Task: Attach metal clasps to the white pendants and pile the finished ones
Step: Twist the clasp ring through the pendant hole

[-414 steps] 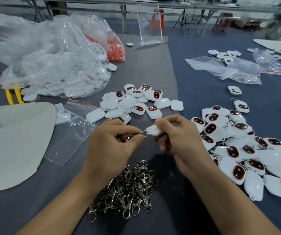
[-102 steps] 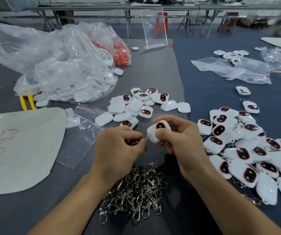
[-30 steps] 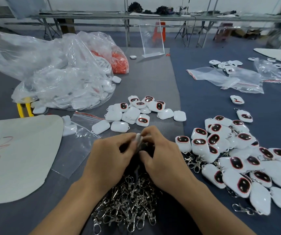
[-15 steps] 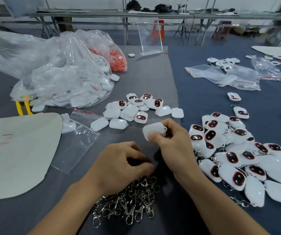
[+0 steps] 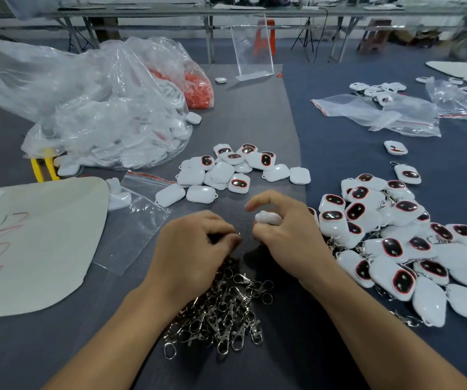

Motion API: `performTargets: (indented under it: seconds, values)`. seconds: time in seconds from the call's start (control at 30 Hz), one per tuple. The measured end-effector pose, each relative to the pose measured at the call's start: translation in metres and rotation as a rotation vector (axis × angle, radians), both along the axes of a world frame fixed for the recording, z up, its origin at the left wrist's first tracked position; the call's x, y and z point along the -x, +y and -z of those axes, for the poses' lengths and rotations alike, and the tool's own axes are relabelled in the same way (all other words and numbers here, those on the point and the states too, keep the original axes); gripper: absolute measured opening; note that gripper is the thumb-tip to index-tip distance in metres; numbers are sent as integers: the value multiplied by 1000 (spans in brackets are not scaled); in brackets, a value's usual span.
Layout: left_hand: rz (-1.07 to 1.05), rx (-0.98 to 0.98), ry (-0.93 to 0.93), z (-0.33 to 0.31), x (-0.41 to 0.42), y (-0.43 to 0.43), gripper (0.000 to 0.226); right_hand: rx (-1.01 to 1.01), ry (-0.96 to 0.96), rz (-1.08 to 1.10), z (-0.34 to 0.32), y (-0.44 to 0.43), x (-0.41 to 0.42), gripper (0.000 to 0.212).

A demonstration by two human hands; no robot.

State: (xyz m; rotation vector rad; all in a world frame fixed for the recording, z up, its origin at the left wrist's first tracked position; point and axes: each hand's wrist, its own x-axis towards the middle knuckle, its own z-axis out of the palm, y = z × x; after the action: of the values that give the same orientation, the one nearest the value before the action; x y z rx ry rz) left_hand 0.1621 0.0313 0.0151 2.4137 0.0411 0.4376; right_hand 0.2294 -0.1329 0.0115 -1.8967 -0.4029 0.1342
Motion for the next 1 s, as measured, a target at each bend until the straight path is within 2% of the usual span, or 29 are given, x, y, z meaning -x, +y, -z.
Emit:
performTargets:
  seconds: [0.13, 0.3, 0.4, 0.5, 0.73, 0.87, 0.93, 1.0]
  values:
    - [-64, 188, -33, 4, -5, 4, 12, 20, 1, -77, -4, -1, 1, 17]
    - [-67, 609, 48, 3, -8, 1, 17, -70, 70, -94, -6, 1, 2, 15]
    - [-38, 650, 49, 4, -9, -1, 15, -140, 131, -88, -5, 2, 2, 18]
    - [-43, 780, 30, 4, -11, -1, 19, -176, 149, -82, -5, 3, 1, 20]
    - [-73, 749, -74, -1, -10, -3, 26, -169, 138, -159, -5, 4, 3, 10]
    - [-38, 773, -76, -3, -9, -4, 27, -139, 89, -89, -3, 5, 3, 13]
    - [-35, 725, -106, -3, -8, -5, 30, -91, 46, -37, -3, 5, 3, 16]
    - [-55, 597, -146, -2, -7, -6, 34, -10, -70, 31, -3, 4, 5, 19]
